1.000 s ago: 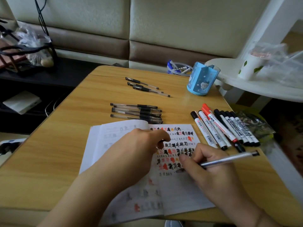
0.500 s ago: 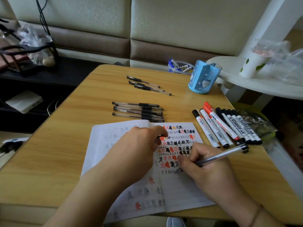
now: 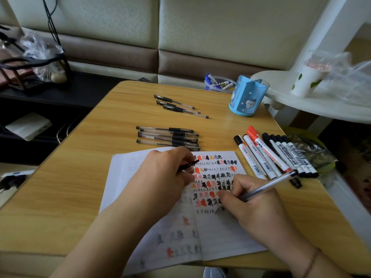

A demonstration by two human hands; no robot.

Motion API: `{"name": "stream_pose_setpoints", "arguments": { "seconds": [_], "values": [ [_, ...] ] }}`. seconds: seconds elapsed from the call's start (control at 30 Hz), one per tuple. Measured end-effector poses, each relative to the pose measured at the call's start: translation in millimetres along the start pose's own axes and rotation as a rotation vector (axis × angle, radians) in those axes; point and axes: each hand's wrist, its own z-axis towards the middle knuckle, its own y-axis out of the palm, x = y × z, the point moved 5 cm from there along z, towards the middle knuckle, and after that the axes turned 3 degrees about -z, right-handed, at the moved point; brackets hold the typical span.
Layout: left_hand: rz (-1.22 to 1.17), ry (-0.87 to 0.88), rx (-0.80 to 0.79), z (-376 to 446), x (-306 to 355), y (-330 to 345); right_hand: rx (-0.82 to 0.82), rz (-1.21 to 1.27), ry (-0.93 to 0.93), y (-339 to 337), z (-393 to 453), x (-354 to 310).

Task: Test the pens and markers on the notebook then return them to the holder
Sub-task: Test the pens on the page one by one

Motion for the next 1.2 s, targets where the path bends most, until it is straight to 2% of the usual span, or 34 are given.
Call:
{"name": "stream_pose_setpoints", "arguments": {
  "seconds": [0.17, 0.3, 0.43, 0.63, 0.83, 1.0, 1.13, 1.2],
  "values": [
    [-0.058, 0.037, 0.046, -3.2, 7.5, -4.8, 0.019, 0.377, 0.082, -5.7, -1.2, -5.6],
    [-0.171, 0.037, 0.046, -3.8, 12.5, -6.8, -0.012, 0.553, 0.128, -6.6, 0.3, -11.9],
    [-0.155, 0.079, 0.023, -4.5, 16.3, -6.6, 0.019, 0.550, 0.114, -6.6, 1.0, -14.7],
    [-0.162, 0.156, -0.058, -6.1, 23.3, -2.5, -0.042, 0.533, 0.124, -2.7, 1.1, -15.4],
    [-0.245, 0.214, -0.060, -10.6, 28.7, -2.1, 0.048, 0.501, 0.043, -2.9, 1.3, -22.4],
    [-0.390, 0.162, -0.094, -15.2, 27.7, -7.9, 0.111, 0.443, -0.037, -0.5, -1.7, -29.8],
    [-0.528, 0.148, -0.061, -16.5, 32.1, -13.2, 0.124, 0.417, -0.084, 4.4, 4.0, -45.9],
    [-0.455, 0.116, 0.022, -14.5, 30.9, -14.8, 0.115, 0.368, -0.169, 6.1, 19.4, -62.8]
  ]
}}
